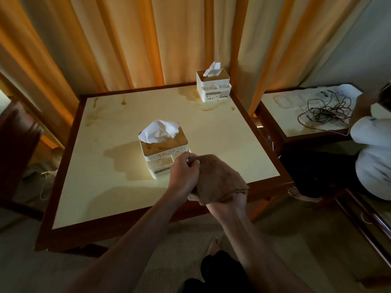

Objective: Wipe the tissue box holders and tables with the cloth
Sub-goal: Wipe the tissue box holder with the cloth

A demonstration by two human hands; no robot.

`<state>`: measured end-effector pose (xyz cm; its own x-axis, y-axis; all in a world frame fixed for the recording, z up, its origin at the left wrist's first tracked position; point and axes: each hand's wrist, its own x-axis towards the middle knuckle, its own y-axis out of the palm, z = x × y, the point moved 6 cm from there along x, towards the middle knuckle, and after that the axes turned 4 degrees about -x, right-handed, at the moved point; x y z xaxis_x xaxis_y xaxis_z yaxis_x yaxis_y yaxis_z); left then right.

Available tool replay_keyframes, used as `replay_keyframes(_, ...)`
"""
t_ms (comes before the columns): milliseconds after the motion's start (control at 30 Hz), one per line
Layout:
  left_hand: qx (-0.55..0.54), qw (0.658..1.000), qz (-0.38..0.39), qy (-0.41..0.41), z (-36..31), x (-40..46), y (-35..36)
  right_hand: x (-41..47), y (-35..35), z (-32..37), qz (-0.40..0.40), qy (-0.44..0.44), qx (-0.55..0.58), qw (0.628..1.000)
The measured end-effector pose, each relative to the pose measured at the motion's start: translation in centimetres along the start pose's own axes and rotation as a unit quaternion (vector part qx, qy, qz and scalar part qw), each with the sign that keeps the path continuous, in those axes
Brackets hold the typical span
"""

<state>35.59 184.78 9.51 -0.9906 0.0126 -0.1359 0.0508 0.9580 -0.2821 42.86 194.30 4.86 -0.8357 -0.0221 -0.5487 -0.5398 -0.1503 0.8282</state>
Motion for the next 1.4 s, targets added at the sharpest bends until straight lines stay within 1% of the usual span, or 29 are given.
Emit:
replay_keyframes(33, 0.017, 1.0, -0.01, 0.006, 0.1, 0.4, -0.2, 0.3, 0.1, 0.2, 0.034, 0.018, 0.0, 0.999)
replay_keyframes(67, 0.039, 0.999, -0.017, 0.014, 0.2, 0.8, -0.3, 0.8, -0.1, 0.4, 0.049, 0.034, 0.007, 0.998)
replay_keyframes(233, 0.148, 0.987, -0.018, 0.053, 1.1, 3.1, 0.1, 2.9, 1.0, 2.0, 0.086, 0.037, -0.026, 0.995)
replay_keyframes(300, 0.176, 0.979, -0.012, 0.101, 1.1, 3.8, 0.2, 4.2, 1.3, 2.7, 0.085, 0.042, -0.04, 0.995)
replay_keyframes(367, 0.229, 0.954, 0.021, 0.192, 0.6, 4.3, 0.7, 5.7, 1.7, 3.4, 0.081, 0.043, -0.055, 0.994)
replay_keyframes(433, 0.285, 0.915, 0.087, 0.272, 0.2, 4.4, 1.9, 7.3, 2.1, 4.2, 0.082, 0.044, -0.076, 0.993)
replay_keyframes(500, 0.329, 0.881, 0.138, 0.311, 0.3, 4.7, 2.8, 8.7, 2.5, 4.9, 0.083, 0.042, -0.093, 0.991)
replay_keyframes(533, 0.34, 0.873, 0.152, 0.316, 0.5, 5.1, 3.1, 9.3, 2.6, 5.2, 0.075, 0.042, -0.104, 0.991)
replay_keyframes(567, 0.342, 0.871, 0.165, 0.311, 0.6, 5.5, 3.3, 9.9, 2.7, 5.4, 0.066, 0.045, -0.112, 0.99)
replay_keyframes(633, 0.335, 0.877, 0.187, 0.29, 0.8, 6.4, 3.6, 10.7, 2.7, 5.6, 0.054, 0.05, -0.13, 0.989)
replay_keyframes(733, 0.321, 0.874, 0.202, 0.305, 0.5, 6.9, 4.3, 11.8, 2.2, 5.9, 0.07, 0.044, -0.142, 0.986)
replay_keyframes(800, 0.294, 0.882, 0.195, 0.313, 0.5, 7.1, 4.5, 12.3, 1.8, 6.3, 0.065, 0.034, -0.144, 0.987)
replay_keyframes(933, 0.236, 0.909, 0.193, 0.283, 0.9, 8.0, 4.3, 12.3, 1.5, 6.8, 0.073, 0.021, -0.157, 0.985)
replay_keyframes(1000, 0.225, 0.914, 0.194, 0.277, 1.0, 8.0, 4.2, 12.2, 1.2, 6.9, 0.076, 0.012, -0.172, 0.982)
replay_keyframes(1167, 0.219, 0.929, 0.178, 0.24, 1.0, 7.3, 3.8, 11.3, 0.3, 6.5, 0.089, 0.011, -0.16, 0.983)
replay_keyframes(1200, 0.227, 0.926, 0.189, 0.234, 1.1, 7.1, 3.9, 11.1, 0.1, 6.4, 0.097, 0.011, -0.154, 0.983)
replay_keyframes(1300, 0.283, 0.901, 0.23, 0.236, 1.6, 6.0, 4.1, 10.1, 0.4, 6.3, 0.138, -0.005, -0.152, 0.979)
replay_keyframes(1333, 0.289, 0.895, 0.236, 0.246, 1.8, 5.7, 4.1, 9.8, 0.5, 6.4, 0.153, -0.013, -0.152, 0.976)
replay_keyframes(1400, 0.272, 0.894, 0.241, 0.264, 1.7, 5.2, 4.1, 9.4, 0.6, 6.5, 0.173, -0.031, -0.16, 0.971)
